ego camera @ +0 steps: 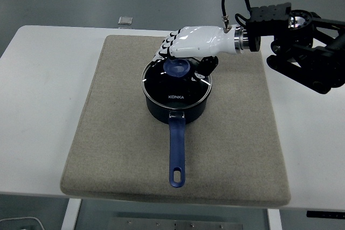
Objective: Lift the pot lid and place it to the right of the pot.
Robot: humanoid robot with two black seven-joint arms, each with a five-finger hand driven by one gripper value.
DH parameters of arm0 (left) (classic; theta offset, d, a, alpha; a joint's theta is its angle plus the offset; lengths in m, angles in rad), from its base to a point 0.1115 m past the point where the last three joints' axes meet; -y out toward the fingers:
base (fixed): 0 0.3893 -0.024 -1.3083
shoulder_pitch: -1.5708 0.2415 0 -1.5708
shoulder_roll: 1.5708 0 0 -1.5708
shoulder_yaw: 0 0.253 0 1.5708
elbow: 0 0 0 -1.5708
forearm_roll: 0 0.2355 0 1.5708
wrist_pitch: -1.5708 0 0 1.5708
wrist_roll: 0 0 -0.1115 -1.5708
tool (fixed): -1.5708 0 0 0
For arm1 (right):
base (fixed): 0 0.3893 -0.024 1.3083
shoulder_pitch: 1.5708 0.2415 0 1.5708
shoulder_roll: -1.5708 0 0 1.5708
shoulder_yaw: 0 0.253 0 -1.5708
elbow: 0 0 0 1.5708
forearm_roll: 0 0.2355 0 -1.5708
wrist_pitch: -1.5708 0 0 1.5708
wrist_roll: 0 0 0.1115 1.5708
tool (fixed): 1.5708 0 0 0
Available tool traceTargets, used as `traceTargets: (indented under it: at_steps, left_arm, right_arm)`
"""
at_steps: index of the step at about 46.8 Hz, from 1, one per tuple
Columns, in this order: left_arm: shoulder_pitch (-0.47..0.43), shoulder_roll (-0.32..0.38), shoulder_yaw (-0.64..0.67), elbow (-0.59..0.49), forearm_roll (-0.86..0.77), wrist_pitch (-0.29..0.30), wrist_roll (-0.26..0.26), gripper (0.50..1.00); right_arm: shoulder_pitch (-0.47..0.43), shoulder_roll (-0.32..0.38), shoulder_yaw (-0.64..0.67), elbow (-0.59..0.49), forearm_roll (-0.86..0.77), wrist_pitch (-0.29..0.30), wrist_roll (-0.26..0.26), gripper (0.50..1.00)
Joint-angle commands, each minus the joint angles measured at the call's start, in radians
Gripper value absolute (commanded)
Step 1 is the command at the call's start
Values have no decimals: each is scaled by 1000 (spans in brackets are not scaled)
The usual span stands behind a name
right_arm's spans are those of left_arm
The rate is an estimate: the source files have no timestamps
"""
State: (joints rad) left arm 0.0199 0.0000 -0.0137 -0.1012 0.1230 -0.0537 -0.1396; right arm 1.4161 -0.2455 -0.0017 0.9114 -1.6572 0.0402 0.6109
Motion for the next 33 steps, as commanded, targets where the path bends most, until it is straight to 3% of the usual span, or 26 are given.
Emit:
traceTargets:
  at_steps: [1,33]
  left_arm:
    - [0,0,0,0,0,0,0,1000]
    - [0,0,0,0,0,0,0,1000]
  right_arm:
    - [0,2,-9,0,0,-3,0,899]
    - [3,12,-52,-26,0,-28,0,893]
